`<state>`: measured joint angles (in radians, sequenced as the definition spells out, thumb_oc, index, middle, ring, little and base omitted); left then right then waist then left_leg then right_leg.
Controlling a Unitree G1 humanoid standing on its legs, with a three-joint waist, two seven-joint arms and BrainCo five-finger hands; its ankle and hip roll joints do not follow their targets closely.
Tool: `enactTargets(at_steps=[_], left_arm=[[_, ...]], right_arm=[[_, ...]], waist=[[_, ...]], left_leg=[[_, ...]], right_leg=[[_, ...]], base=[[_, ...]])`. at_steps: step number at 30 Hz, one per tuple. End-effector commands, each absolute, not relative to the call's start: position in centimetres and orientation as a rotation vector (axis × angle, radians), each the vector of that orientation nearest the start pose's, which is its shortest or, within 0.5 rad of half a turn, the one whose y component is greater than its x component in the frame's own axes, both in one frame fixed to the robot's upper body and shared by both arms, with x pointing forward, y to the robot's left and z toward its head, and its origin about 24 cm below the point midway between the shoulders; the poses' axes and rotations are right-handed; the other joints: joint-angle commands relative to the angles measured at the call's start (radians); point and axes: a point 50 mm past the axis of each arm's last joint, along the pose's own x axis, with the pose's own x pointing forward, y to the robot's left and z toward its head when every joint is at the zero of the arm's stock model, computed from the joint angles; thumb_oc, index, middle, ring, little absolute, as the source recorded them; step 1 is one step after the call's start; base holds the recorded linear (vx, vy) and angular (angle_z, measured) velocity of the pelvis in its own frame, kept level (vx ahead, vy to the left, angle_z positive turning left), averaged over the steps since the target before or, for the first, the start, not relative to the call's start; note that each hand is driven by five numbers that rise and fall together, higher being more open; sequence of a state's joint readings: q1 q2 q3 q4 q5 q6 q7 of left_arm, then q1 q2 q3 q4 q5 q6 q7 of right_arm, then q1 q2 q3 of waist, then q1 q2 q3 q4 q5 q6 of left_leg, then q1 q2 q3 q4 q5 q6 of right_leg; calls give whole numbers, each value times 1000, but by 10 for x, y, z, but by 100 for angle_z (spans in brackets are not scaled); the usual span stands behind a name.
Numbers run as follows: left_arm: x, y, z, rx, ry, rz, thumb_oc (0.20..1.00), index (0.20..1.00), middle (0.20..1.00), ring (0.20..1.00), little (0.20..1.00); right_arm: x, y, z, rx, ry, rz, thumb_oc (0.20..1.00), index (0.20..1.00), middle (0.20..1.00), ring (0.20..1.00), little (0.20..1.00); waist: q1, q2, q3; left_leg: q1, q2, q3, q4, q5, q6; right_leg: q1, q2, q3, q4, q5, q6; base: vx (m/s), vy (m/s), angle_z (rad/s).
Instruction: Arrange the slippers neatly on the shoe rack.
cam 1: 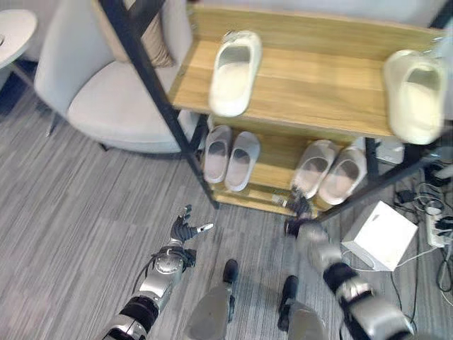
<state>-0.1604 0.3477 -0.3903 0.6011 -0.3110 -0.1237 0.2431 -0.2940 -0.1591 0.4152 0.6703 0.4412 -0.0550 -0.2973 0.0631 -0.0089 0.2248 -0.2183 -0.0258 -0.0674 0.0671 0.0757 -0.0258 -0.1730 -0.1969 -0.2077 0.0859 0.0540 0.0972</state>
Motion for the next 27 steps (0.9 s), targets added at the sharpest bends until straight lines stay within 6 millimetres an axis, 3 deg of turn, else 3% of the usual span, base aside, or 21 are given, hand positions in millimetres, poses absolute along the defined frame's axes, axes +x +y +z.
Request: enactTargets(at_steps=[1, 2, 3, 4, 6, 7, 10, 12, 15, 17, 19, 21, 23, 24, 25, 27], left_arm=[[255, 187, -42, 359, 340, -121, 1000, 1000, 1000, 1000, 1000], [249, 188, -44, 432, 346, -203, 1000, 1000, 1000, 1000, 1000], [249, 187, -44, 432, 348, -204, 1000, 1000, 1000, 1000, 1000], [242, 181, -49, 505, 362, -322, 1000, 1000, 1000, 1000, 1000], [240, 177, -48, 570, 347, -401, 1000, 1000, 1000, 1000, 1000], [237, 157, -44, 667, 304, -598, 1000, 1000, 1000, 1000, 1000], [236, 142, -36, 671, 255, -704, 1000, 1000, 1000, 1000, 1000], [242, 118, -6, 595, 123, -818, 1000, 1000, 1000, 1000, 1000], [250, 100, 35, 392, -4, -867, 1000, 1000, 1000, 1000, 1000], [256, 95, 61, 297, -89, -858, 1000, 1000, 1000, 1000, 1000], [270, 96, 101, 162, -236, -767, 1000, 1000, 1000, 1000, 1000], [280, 100, 114, 107, -298, -679, 1000, 1000, 1000, 1000, 1000], [296, 115, 145, 32, -433, -494, 1000, 1000, 1000, 1000, 1000], [303, 123, 157, 45, -489, -405, 1000, 1000, 1000, 1000, 1000], [316, 137, 182, 169, -607, -230, 1000, 1000, 1000, 1000, 1000], [325, 148, 201, 335, -694, -87, 1000, 1000, 1000, 1000, 1000]], right_arm=[[300, -138, -3, -87, 223, 95, 1000, 1000, 1000, 1000, 1000], [281, -153, -11, -162, 225, 133, 1000, 1000, 1000, 1000, 1000], [280, -153, -11, -163, 227, 132, 1000, 1000, 1000, 1000, 1000], [259, -167, -25, -213, 278, 153, 1000, 1000, 1000, 1000, 1000], [246, -177, -31, -263, 298, 164, 1000, 1000, 1000, 1000, 1000], [226, -191, -48, -247, 383, 141, 1000, 1000, 1000, 1000, 1000], [215, -197, -56, -210, 426, 125, 1000, 1000, 1000, 1000, 1000], [210, -206, -60, -209, 454, 99, 1000, 1000, 1000, 1000, 1000], [206, -209, -62, -212, 469, 87, 1000, 1000, 1000, 1000, 1000], [204, -208, -64, -205, 481, 88, 1000, 1000, 1000, 1000, 1000], [199, -204, -65, -184, 484, 93, 1000, 1000, 1000, 1000, 1000], [195, -201, -68, -169, 496, 96, 1000, 1000, 1000, 1000, 1000], [191, -193, -70, -143, 501, 115, 1000, 1000, 1000, 1000, 1000], [188, -189, -71, -134, 504, 129, 1000, 1000, 1000, 1000, 1000], [184, -186, -74, -132, 516, 149, 1000, 1000, 1000, 1000, 1000], [184, -183, -74, -131, 515, 164, 1000, 1000, 1000, 1000, 1000]], waist=[[15, -17, -1], [-9, -17, -25], [-8, -16, -26], [-33, -13, -50], [-50, -11, -71], [-82, -7, -97], [-96, -6, -112], [-116, -2, -128], [-128, 1, -139], [-133, 1, -146], [-139, 0, -157], [-140, -1, -161], [-143, -5, -169], [-144, -6, -172], [-149, -9, -178], [-155, -9, -182]], left_leg=[[39, 49, 15, -38, -35, -28], [71, 55, 33, -68, -30, -35], [75, 56, 33, -71, -29, -35], [109, 65, 52, -94, -30, -40], [138, 72, 70, -108, -34, -42], [173, 81, 96, -125, -41, -45], [197, 87, 111, -141, -42, -47], [211, 91, 123, -148, -46, -48], [223, 93, 129, -151, -48, -50], [229, 95, 129, -153, -49, -50], [236, 95, 130, -154, -50, -52], [240, 95, 131, -154, -50, -53], [245, 98, 133, -154, -52, -55], [247, 98, 134, -154, -52, -56], [251, 101, 138, -154, -54, -59], [253, 102, 143, -154, -56, -61]], right_leg=[[75, -84, 11, -58, 32, 97], [93, -79, 13, -83, 42, 106], [96, -78, 13, -85, 43, 106], [114, -73, 24, -109, 51, 112], [127, -67, 34, -126, 53, 115], [141, -59, 53, -144, 53, 118], [151, -54, 65, -152, 53, 119], [156, -49, 72, -156, 52, 120], [160, -47, 79, -156, 52, 121], [163, -46, 82, -158, 51, 122], [172, -45, 82, -161, 48, 122], [176, -44, 83, -162, 47, 121], [181, -42, 84, -164, 43, 119], [182, -42, 85, -165, 42, 118], [187, -40, 88, -167, 38, 116], [187, -39, 91, -168, 38, 116]], base=[[98, -26, -36], [78, -15, -34], [102, -24, -21], [75, -15, -23], [112, -18, -37], [121, -24, -45], [64, -23, -29], [44, -28, -15], [31, -23, -14], [32, -28, -6], [34, -32, -1], [0, 0, 0], [13, -16, 1], [49, -37, 2], [39, -30, 2], [21, -12, 1]])
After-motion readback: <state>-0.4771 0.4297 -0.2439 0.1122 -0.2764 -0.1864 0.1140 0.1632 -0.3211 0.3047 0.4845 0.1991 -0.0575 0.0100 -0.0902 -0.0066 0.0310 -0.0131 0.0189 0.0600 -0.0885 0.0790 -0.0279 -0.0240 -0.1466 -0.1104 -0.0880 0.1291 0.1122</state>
